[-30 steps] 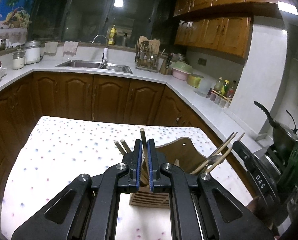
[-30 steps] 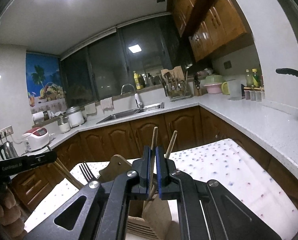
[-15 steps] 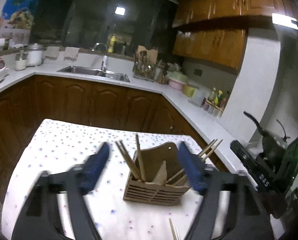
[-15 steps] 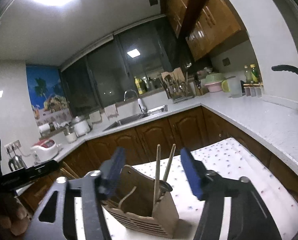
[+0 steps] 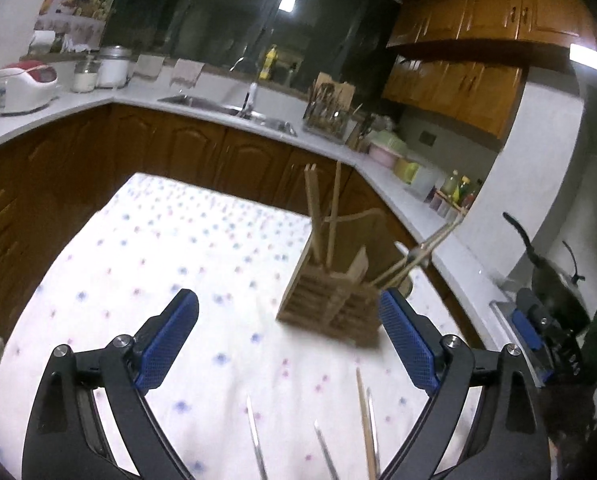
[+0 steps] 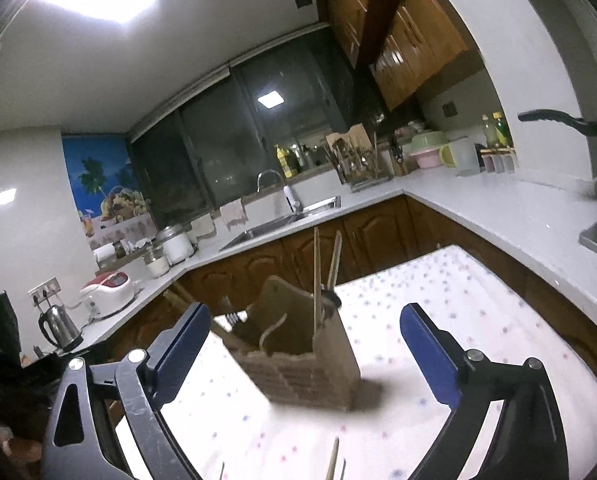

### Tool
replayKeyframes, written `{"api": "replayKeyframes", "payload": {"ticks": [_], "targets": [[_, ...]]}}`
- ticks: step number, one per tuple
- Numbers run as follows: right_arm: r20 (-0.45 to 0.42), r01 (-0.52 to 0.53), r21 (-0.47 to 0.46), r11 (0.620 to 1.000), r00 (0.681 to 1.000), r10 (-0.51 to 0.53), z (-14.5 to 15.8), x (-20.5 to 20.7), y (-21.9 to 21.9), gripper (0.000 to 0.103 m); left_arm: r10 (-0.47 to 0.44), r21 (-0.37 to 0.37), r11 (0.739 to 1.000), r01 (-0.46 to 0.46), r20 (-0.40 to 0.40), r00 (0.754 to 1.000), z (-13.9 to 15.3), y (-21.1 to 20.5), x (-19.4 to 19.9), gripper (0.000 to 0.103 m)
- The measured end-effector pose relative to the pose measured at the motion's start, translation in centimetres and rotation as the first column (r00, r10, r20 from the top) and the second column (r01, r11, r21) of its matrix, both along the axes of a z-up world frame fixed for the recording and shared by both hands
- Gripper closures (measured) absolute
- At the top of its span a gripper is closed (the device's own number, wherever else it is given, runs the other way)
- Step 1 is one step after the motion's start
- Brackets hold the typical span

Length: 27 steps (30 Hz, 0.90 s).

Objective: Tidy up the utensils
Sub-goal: 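Withdraw both open tools toward the remaining steel and wooden chopsticks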

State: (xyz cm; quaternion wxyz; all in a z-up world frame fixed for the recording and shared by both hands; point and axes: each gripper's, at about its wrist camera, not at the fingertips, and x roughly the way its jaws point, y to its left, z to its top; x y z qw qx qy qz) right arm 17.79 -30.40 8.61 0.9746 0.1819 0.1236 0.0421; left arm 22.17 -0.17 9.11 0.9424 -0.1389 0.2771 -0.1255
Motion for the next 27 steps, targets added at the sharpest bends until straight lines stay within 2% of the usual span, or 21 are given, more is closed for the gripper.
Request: {"api": "replayKeyframes", "payload": {"ticks": [14, 27], "targets": [[-0.124, -0.01, 0.013, 1.0, 0.992, 0.012, -3.9, -5.0, 0.3, 0.006, 0.019, 0.04, 0.999, -0.016, -0.076, 0.997, -3.7, 1.2, -4.6, 0.009], [-0.22, -0.041, -0.02, 0.999, 0.975, 0.036, -7.3, -6.8, 2.0, 0.006, 0.027, 0.079, 0.997, -0.014, -0.157, 0.987, -7.0, 1.2, -5.6, 0.009]]}}
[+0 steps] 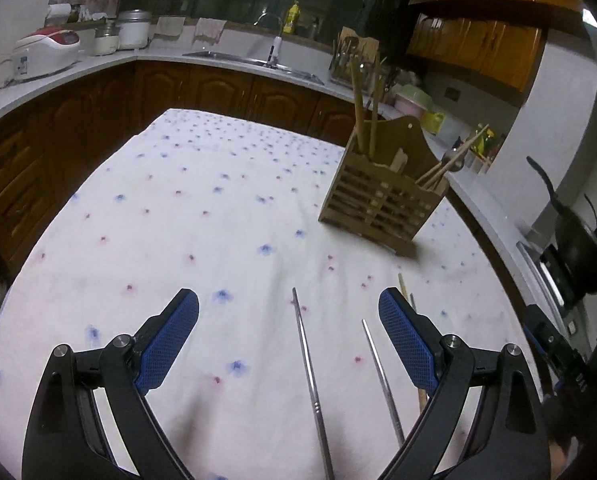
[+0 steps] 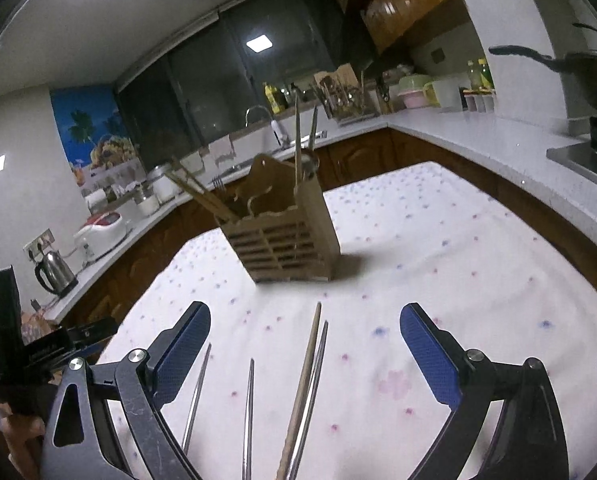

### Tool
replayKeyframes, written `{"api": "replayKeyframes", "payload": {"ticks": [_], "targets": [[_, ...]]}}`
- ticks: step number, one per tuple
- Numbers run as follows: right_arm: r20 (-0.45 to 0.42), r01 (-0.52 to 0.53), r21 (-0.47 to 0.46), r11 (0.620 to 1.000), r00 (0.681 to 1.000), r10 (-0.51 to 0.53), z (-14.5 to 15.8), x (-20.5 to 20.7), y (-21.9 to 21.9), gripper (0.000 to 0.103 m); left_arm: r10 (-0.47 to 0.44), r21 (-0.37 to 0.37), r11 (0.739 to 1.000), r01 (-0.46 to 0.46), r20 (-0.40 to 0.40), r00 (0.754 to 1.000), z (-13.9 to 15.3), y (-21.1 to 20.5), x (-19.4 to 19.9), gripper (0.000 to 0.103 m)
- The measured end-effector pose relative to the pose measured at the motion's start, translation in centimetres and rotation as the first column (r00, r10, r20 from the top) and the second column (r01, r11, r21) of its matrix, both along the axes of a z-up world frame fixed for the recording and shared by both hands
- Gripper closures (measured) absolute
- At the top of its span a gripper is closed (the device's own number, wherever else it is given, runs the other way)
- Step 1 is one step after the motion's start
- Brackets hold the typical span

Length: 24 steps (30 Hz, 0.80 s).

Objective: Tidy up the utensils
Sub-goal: 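Withdraw both open tools toward the remaining steel and wooden chopsticks, then close the left tool on a steel chopstick while the right tool grasps a wooden chopstick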

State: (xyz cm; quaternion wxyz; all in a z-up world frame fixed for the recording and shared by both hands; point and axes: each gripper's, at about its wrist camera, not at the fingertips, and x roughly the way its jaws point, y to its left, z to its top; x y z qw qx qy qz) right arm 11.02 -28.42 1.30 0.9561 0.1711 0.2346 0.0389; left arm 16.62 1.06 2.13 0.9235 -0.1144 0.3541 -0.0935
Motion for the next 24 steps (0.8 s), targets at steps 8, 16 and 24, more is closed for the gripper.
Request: {"api": "replayKeyframes", "payload": {"ticks": [8, 16, 24], "targets": [[-0.04, -0.013, -0.013, 1.0, 0.999, 0.012, -0.8, 0.4, 0.4, 0.007, -0.011, 0.061, 0.998, 0.014, -0.046, 0.999, -1.0, -1.1, 0.4, 0.01], [-0.078, -0.024, -0.017, 1.0, 0.997, 0.022, -1.6, 1.2, 0.3, 0.013, -0.036, 0.099, 0.994, 0.045, -0.091, 0.995, -2.2, -2.1, 0.9, 0.013], [-0.163, -0.054, -0.007, 0.999, 0.985, 0.052, -3.0, 2.7, 0.6, 0.044, -0.069, 0.088, 0.993, 0.085, -0.171, 0.983, -3.8, -2.7, 2.2, 0.034]]}}
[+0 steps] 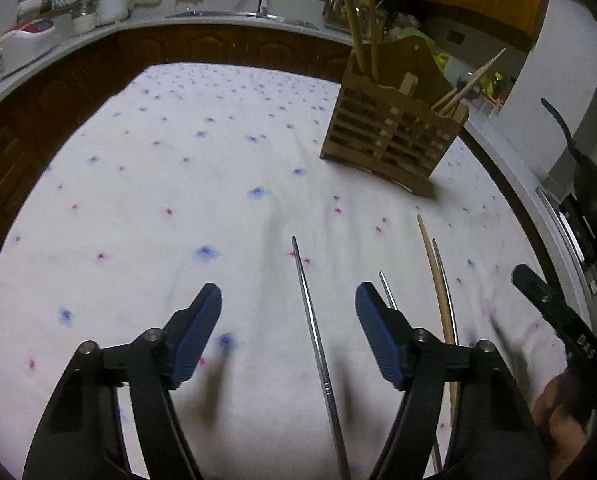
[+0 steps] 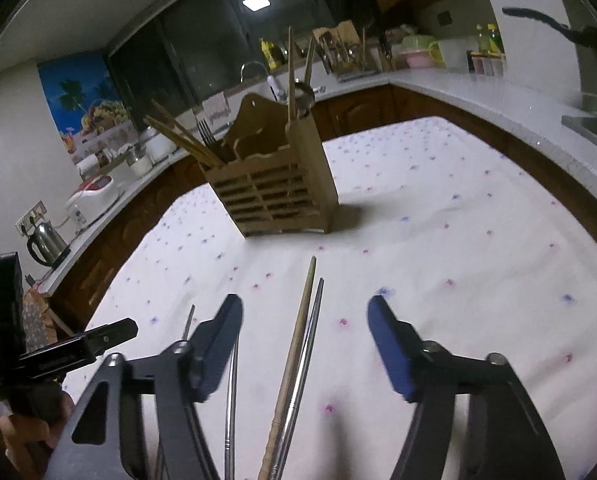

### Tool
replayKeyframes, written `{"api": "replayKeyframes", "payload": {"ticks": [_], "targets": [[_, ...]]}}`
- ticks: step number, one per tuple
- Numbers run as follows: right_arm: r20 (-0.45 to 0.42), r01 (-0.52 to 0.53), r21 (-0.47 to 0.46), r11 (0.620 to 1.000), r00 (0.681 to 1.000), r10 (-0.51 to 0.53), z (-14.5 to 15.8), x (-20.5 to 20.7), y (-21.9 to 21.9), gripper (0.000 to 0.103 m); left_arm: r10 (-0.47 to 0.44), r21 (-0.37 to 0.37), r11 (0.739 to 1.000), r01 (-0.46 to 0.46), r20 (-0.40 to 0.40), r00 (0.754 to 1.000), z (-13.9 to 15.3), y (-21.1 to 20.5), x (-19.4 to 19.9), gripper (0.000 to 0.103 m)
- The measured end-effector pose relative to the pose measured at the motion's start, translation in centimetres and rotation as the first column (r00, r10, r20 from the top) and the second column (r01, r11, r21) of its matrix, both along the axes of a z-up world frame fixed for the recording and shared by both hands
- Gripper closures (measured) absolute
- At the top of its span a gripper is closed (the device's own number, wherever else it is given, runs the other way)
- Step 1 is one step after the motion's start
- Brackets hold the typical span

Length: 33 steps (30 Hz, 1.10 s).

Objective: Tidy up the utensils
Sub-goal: 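Close the left tool on a steel chopstick while the right tool grasps a wooden chopstick, then lift the steel chopstick with the left tool toward the holder while the right tool carries its wooden chopstick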

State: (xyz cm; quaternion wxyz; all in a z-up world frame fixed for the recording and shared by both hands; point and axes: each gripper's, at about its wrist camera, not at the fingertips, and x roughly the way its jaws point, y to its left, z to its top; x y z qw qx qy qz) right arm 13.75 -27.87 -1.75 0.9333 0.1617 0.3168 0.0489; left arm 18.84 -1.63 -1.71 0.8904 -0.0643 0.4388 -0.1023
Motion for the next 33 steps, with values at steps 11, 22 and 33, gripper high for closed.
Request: {"api": "replayKeyframes", "payload": {"ticks": [11, 22, 33], "targets": [[-0.093, -0.071, -0.017, 0.997, 0.993, 0.069, -1.5, 4.1, 1.2, 0.064, -0.048, 0.015, 0.999, 0.05, -0.092, 0.995, -2.2, -1.7, 2.8, 0.051], [-0.189, -0.122, -0.08, 0.989, 0.976, 0.105, -3.4, 10.3, 2.4, 0.075, -0.084, 0.017, 0.996, 0.087, -0.142, 0.986, -4.1, -2.9, 5.0, 0.074], [-0.247, -0.138, -0.238, 0.961, 0.966, 0.078, -5.3, 12.7, 3.9, 0.094, -0.084, 0.043, 0.995, 0.09, -0.121, 0.989, -4.4, -2.9, 5.3, 0.097]]}}
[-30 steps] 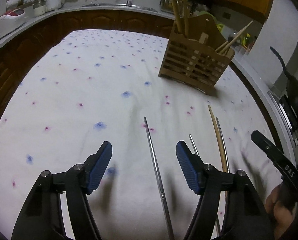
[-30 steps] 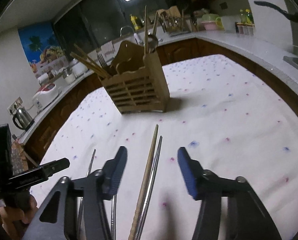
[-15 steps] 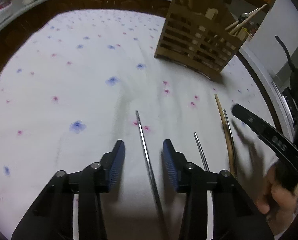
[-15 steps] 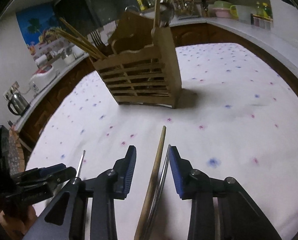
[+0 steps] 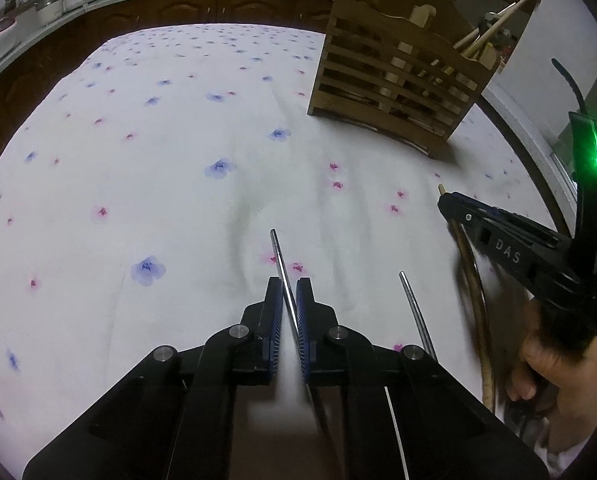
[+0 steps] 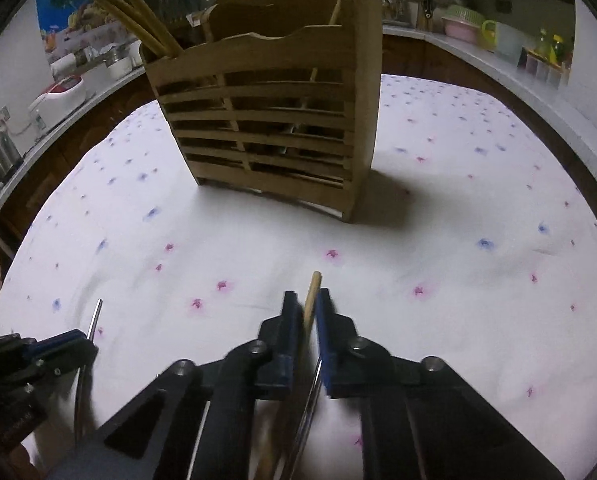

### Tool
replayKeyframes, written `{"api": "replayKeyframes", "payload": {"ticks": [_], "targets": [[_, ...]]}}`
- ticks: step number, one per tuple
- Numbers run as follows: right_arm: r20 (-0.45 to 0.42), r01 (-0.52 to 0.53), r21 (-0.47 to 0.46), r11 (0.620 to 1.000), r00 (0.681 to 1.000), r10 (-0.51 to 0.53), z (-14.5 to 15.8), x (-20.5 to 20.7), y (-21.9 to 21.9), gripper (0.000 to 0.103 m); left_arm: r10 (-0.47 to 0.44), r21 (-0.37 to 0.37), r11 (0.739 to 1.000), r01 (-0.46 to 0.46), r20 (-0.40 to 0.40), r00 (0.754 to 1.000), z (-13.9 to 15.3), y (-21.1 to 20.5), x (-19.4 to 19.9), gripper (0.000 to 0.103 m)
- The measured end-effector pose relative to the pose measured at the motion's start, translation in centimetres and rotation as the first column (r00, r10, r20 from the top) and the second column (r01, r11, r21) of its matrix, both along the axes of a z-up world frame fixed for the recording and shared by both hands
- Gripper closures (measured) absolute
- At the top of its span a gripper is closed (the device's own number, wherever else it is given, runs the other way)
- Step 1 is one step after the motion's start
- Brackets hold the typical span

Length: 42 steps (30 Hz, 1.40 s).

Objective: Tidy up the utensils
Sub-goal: 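Lift the steel chopstick with the left tool toward the holder while the right tool carries its wooden chopstick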

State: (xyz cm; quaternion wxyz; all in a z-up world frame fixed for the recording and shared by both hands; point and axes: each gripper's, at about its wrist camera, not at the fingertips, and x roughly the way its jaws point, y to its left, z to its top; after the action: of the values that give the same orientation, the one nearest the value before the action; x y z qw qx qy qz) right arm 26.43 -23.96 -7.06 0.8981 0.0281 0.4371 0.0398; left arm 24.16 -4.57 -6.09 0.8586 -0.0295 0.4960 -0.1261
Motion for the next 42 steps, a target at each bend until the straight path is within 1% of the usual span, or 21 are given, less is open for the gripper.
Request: {"api": "replayKeyframes", "payload": {"ticks": [2, 4, 7, 11, 17, 20, 25, 31, 42], "targets": [[-0.002, 0.005, 0.017, 1.0, 1.0, -0.005, 0.1, -0.2, -0.3, 0.096, -0.002, -0.014, 1.0, 0.002, -0.007, 1.0, 0.1, 0.1, -0.1, 0.098], [0.001, 0.008, 0.058, 0.998, 1.0, -0.008, 0.3, -0.3, -0.6, 0.097, -0.003, -0.037, 0.999, 0.003, -0.008, 1.0, 0.4, 0.5, -0.4, 0.098], [0.044, 0.006, 0.109, 0.994, 0.999, -0.011, 1.9, -1.5, -0.6, 0.098, -0.001, -0.065, 0.998, 0.002, 0.012, 1.0, 1.4, 0.9, -1.0, 0.098], [0.121, 0.001, 0.174, 0.985, 0.992, -0.022, 5.1, -3.9, -1.3, 0.098, -0.002, -0.117, 0.993, 0.009, 0.057, 0.998, 3.9, 1.7, -2.3, 0.099], [0.236, -0.01, 0.245, 0.97, 0.97, -0.05, 9.9, -7.8, -2.8, 0.098, 0.0, -0.183, 0.983, 0.028, 0.152, 0.988, 8.5, 2.7, -4.3, 0.099], [0.284, -0.013, 0.253, 0.967, 0.957, -0.062, 11.9, -9.3, -3.3, 0.098, 0.001, -0.207, 0.978, 0.04, 0.195, 0.981, 10.7, 3.1, -5.2, 0.099], [0.349, -0.014, 0.257, 0.966, 0.934, -0.079, 14.4, -10.7, -4.1, 0.098, -0.001, -0.224, 0.973, 0.062, 0.263, 0.965, 13.6, 3.3, -6.4, 0.099], [0.413, -0.013, 0.253, 0.967, 0.906, -0.095, 16.8, -12.0, -4.5, 0.098, -0.003, -0.225, 0.972, 0.071, 0.291, 0.957, 14.6, 3.3, -6.9, 0.099], [0.441, -0.007, 0.258, 0.966, 0.891, -0.112, 17.5, -12.5, -4.8, 0.098, 0.008, -0.224, 0.973, 0.062, 0.301, 0.954, 14.9, 3.4, -7.0, 0.099]]}}
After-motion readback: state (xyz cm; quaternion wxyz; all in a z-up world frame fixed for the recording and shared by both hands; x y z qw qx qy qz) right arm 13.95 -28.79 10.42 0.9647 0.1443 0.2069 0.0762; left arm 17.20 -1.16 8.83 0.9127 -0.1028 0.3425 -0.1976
